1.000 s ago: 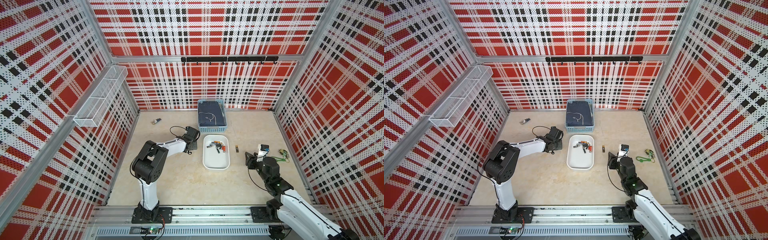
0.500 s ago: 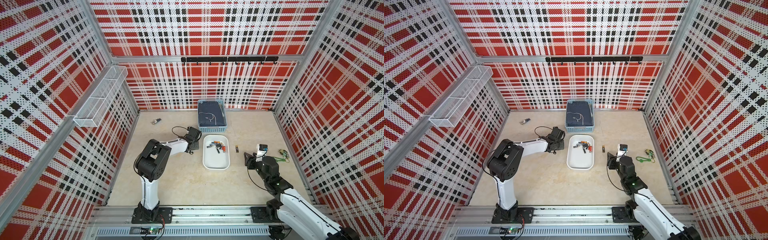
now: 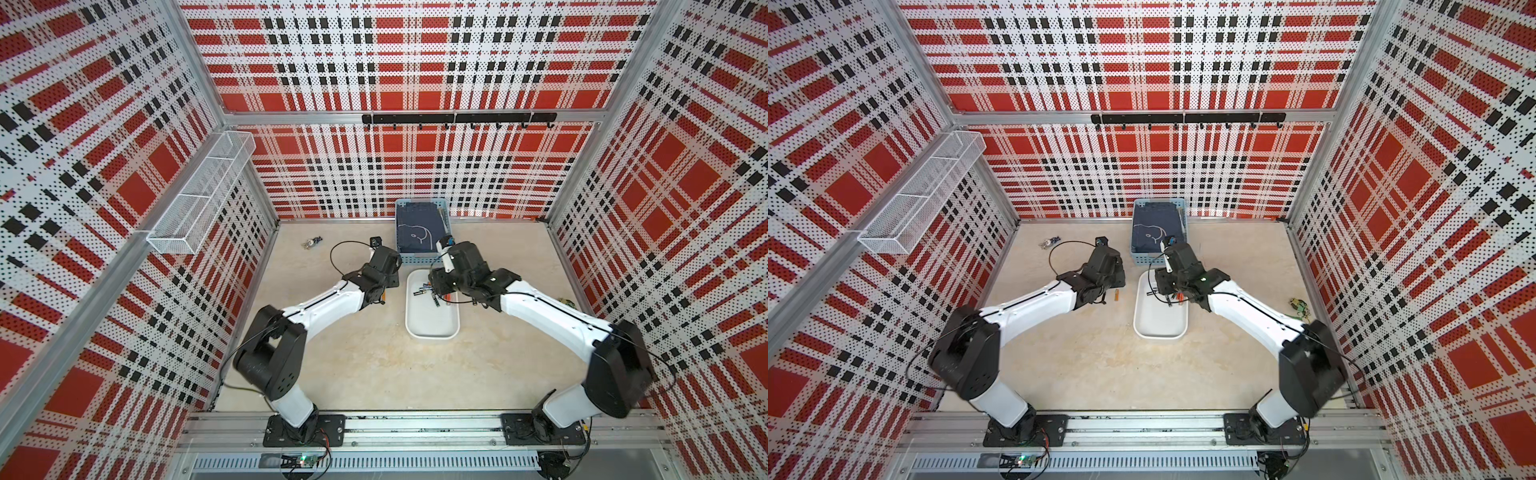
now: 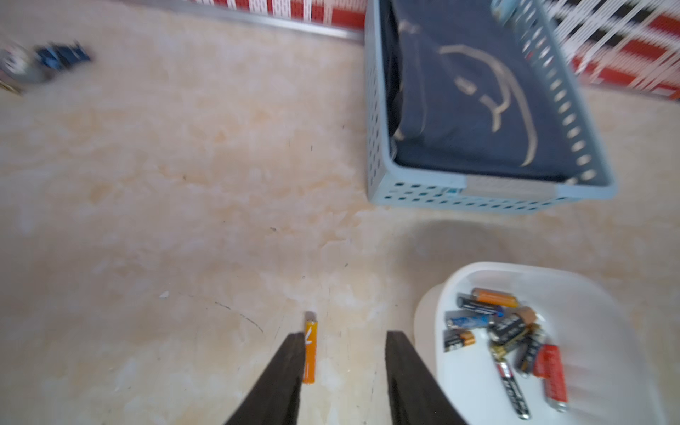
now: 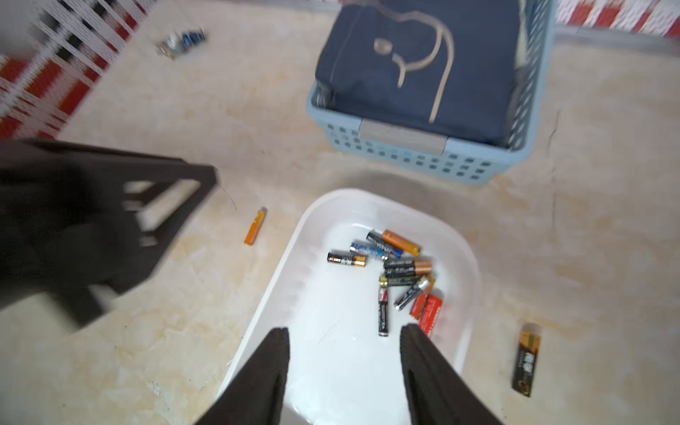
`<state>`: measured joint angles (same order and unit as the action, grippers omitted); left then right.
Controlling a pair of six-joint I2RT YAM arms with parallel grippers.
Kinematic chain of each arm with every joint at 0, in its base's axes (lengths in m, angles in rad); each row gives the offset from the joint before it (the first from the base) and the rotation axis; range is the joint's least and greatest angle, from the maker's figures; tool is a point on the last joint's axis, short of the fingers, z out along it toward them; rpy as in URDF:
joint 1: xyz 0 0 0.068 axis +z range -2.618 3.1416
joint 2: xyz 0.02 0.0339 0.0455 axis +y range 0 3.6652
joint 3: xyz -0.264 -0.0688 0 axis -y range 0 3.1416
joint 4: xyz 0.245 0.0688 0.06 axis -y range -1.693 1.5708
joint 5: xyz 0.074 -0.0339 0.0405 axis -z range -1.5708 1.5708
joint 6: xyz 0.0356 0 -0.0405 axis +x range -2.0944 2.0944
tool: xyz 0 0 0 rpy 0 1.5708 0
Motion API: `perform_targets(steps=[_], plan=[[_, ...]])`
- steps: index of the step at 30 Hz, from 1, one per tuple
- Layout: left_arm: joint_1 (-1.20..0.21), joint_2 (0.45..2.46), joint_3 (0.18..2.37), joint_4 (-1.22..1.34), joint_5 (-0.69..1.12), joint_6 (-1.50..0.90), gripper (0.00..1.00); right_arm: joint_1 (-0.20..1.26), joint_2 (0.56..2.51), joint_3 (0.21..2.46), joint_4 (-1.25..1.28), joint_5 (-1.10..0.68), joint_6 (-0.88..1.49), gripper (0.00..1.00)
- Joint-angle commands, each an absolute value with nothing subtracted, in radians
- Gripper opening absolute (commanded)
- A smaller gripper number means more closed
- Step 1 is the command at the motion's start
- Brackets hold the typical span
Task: Take the batteries out of the storage box
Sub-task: Place the battery at the center of the board, then pick up the battery from the storage box.
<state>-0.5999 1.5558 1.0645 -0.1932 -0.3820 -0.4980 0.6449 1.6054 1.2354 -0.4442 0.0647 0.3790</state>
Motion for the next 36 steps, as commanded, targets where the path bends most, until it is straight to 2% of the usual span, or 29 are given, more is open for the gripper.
perform_targets(steps=[1,6,9,33,36], plan=[[-0.623,1.395,0.915,-0.041,-0.497,-0.503,0.59,0.661,1.709,1.33,-0.624,0.064,0.446,0.51],[-0.65,1.169,0.667,0.181,-0.446,-0.47,0.54,0.678,1.838,1.408,-0.696,0.129,0.456,0.51],[-0.678,1.11,0.615,0.203,-0.456,-0.449,0.54,0.678,1.881,1.416,-0.701,0.15,0.465,0.51],[-0.734,1.273,0.728,0.123,-0.499,-0.43,0.55,0.63,2.044,1.424,-0.605,0.158,0.473,0.44],[-0.735,1.279,0.735,0.125,-0.503,-0.428,0.56,0.63,2.064,1.438,-0.602,0.148,0.471,0.4]])
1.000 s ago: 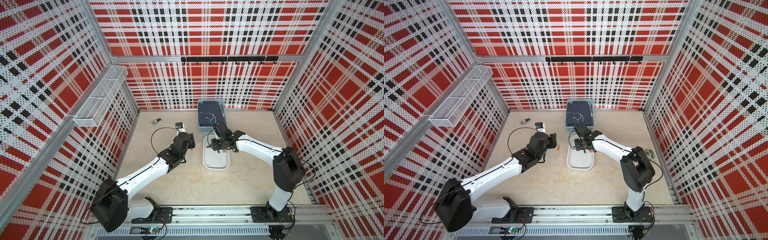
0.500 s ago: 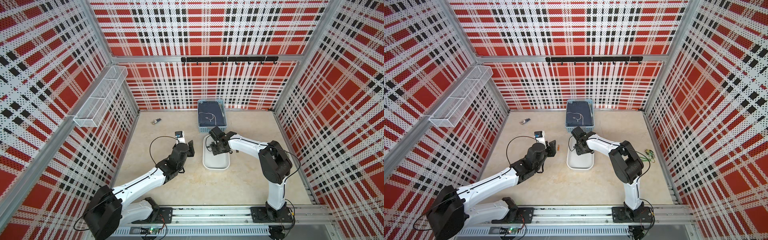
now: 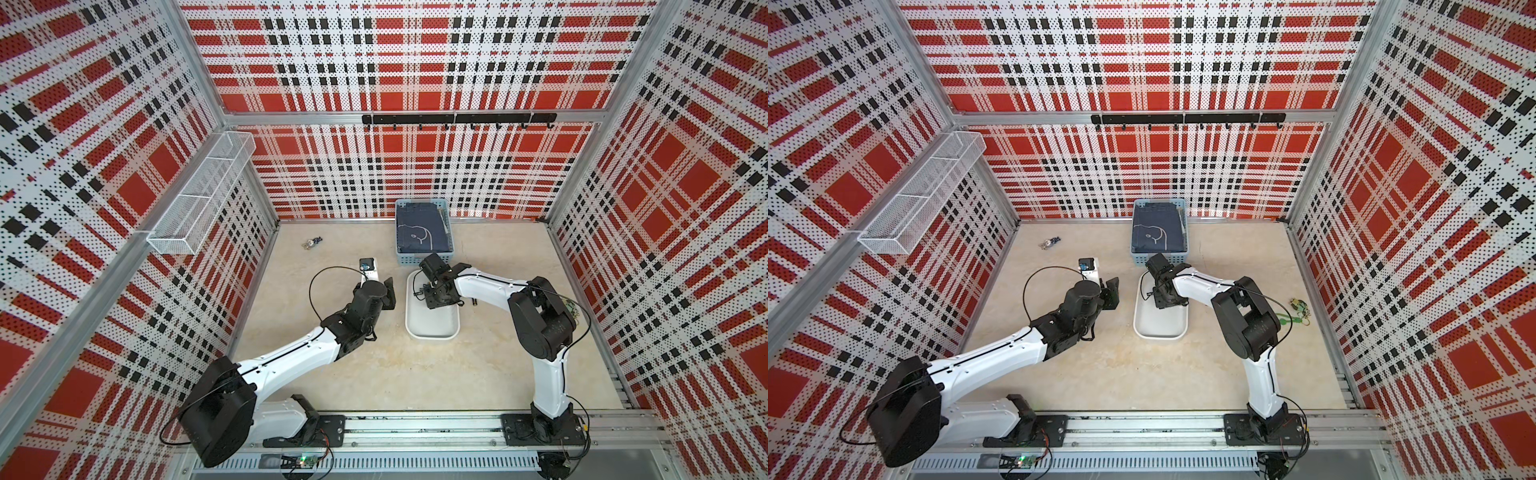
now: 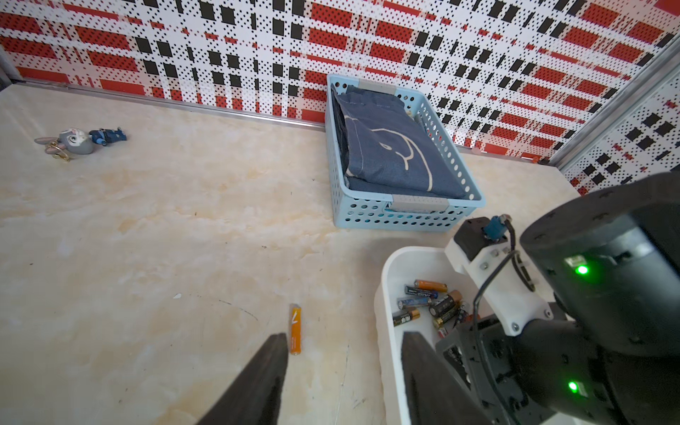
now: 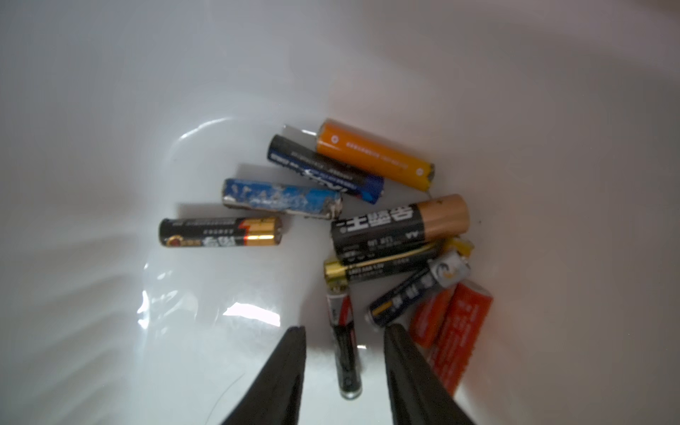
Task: Take the batteries out of the storage box
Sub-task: Pick up the battery from the storage box.
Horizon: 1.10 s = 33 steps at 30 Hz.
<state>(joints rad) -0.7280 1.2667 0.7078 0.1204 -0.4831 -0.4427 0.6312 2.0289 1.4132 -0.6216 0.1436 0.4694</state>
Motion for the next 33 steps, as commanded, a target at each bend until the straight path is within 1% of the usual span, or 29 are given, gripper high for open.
perform_targets(steps=[1,6,8,10,13,16,23,27,31,33], plan=[[-0.735,1.281,0.737,0.126,-0.504,-0.429,0.56,0.629,2.071,1.443,-0.601,0.147,0.472,0.39],[-0.734,1.297,0.75,0.12,-0.506,-0.426,0.56,0.629,2.099,1.454,-0.608,0.153,0.479,0.3],[-0.734,1.301,0.753,0.115,-0.509,-0.426,0.56,0.63,2.103,1.451,-0.607,0.153,0.478,0.22],[-0.735,1.302,0.755,0.112,-0.515,-0.423,0.56,0.63,2.1,1.449,-0.613,0.158,0.477,0.17],[-0.735,1.297,0.756,0.109,-0.523,-0.423,0.56,0.629,2.077,1.445,-0.622,0.153,0.477,0.06],[-0.735,1.295,0.753,0.11,-0.526,-0.424,0.56,0.629,2.041,1.451,-0.643,0.145,0.48,0.0],[-0.733,1.295,0.771,0.101,-0.534,-0.392,0.56,0.629,1.899,1.47,-0.698,0.077,0.477,0.0],[-0.729,1.323,0.827,0.061,-0.539,-0.36,0.55,0.618,1.798,1.451,-0.729,0.077,0.476,0.0],[-0.734,1.365,0.892,0.035,-0.507,-0.302,0.55,0.536,1.671,1.354,-0.723,0.081,0.476,0.0],[-0.741,1.384,0.918,0.02,-0.5,-0.289,0.55,0.474,1.638,1.312,-0.736,0.104,0.45,0.0]])
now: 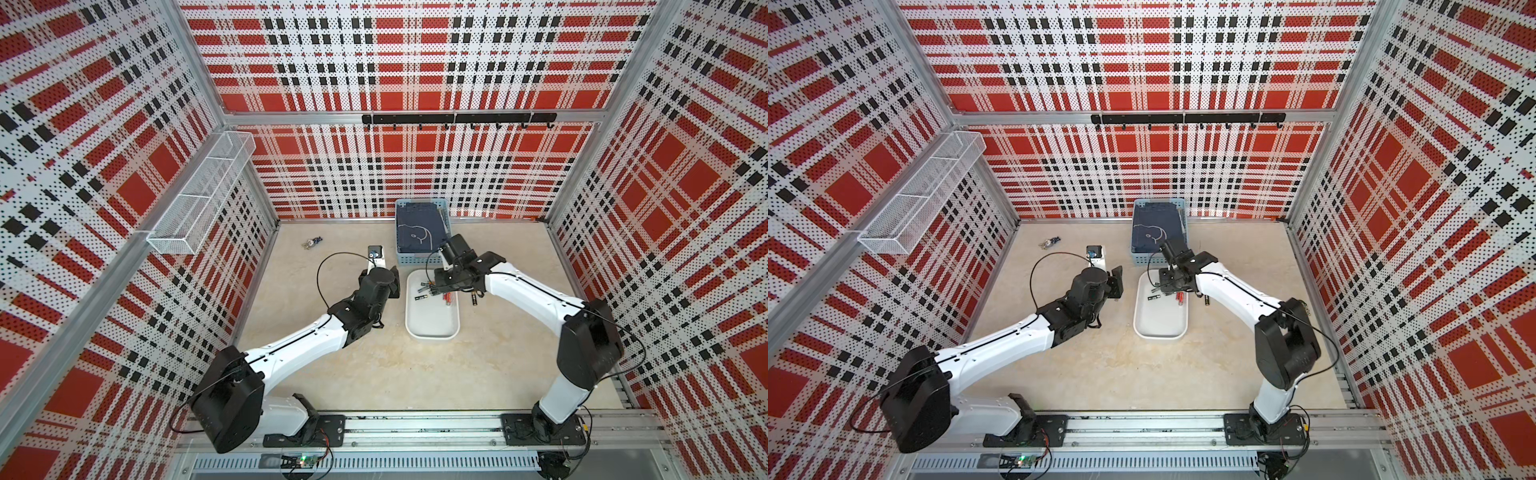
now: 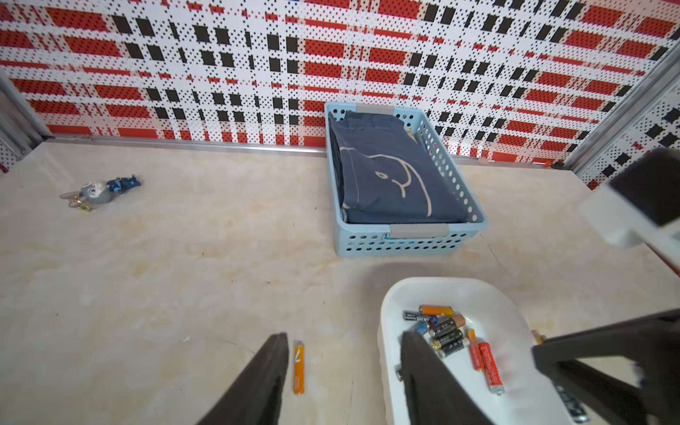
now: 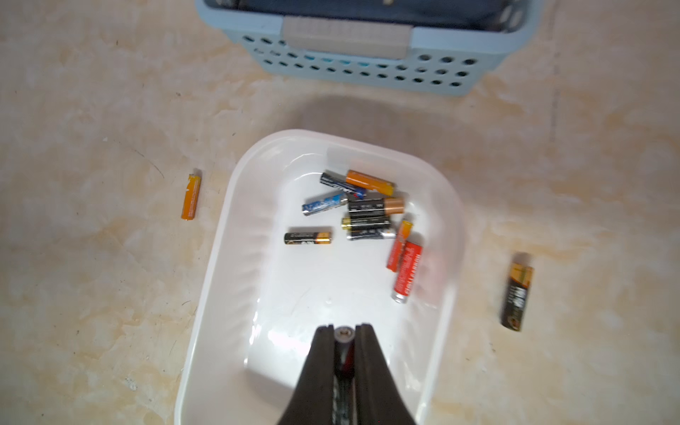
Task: Take the batteries out of the storage box
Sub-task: Pick up the battery from the storage box, then place the battery at the center of the board.
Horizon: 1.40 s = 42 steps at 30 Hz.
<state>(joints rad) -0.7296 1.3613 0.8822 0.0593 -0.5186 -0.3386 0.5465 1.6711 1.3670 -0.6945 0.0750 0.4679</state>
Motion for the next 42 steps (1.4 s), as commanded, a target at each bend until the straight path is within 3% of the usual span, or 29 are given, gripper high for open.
perform_targets(steps=[1,9,24,32,42], plan=[[-0.746,1.393,0.928,0.014,-0.495,-0.28,0.55,0.446,1.625,1.287,-0.734,0.117,0.435,0.0],[-0.773,1.455,0.96,-0.012,-0.47,-0.261,0.55,0.281,1.668,1.14,-0.651,0.147,0.365,0.0],[-0.788,1.528,1.026,-0.081,-0.451,-0.215,0.56,0.267,1.889,1.18,-0.52,0.235,0.347,0.0],[-0.788,1.546,1.036,-0.099,-0.456,-0.212,0.58,0.259,1.9,1.157,-0.496,0.247,0.362,0.01],[-0.788,1.57,1.073,-0.126,-0.447,-0.206,0.64,0.259,1.865,1.162,-0.511,0.211,0.363,0.27]])
